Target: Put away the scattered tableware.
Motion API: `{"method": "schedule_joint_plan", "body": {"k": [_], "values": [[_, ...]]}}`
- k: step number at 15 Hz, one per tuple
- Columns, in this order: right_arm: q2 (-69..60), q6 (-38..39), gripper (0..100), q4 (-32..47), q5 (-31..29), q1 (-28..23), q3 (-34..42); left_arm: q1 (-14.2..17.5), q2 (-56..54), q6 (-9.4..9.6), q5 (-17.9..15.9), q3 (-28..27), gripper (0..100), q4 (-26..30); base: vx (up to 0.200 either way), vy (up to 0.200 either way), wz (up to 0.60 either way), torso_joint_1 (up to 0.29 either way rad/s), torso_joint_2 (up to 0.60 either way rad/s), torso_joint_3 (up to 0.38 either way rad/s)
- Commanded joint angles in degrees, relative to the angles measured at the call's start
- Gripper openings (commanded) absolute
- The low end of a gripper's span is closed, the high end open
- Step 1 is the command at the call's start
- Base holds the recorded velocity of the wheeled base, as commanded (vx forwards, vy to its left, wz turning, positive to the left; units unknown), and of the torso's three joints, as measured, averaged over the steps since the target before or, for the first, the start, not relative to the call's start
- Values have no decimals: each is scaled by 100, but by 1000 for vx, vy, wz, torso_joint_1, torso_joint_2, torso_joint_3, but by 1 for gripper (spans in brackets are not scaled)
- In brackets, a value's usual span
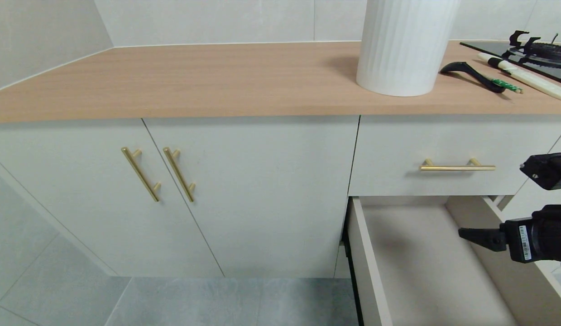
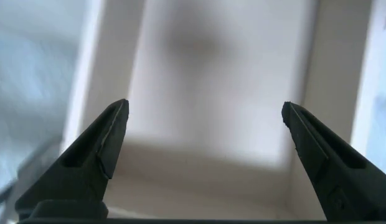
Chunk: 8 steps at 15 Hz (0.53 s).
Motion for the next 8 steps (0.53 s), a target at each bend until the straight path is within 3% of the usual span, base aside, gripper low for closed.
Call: {"method": "schedule_joint_plan", "body": {"k": [1, 5, 8], "values": [[-199, -5, 100, -103, -5, 1, 17, 2, 7, -1, 1, 0, 100, -1, 0, 0, 0, 0, 0, 0], [-270, -137, 100, -103, -14, 1, 44, 2, 7, -1, 1, 0, 100, -1, 0, 0, 0, 4, -21, -8], [-270, -154, 100, -103, -5, 1, 70, 2, 7, -1, 1, 0, 100, -1, 0, 0, 0, 61, -233, -238]]}}
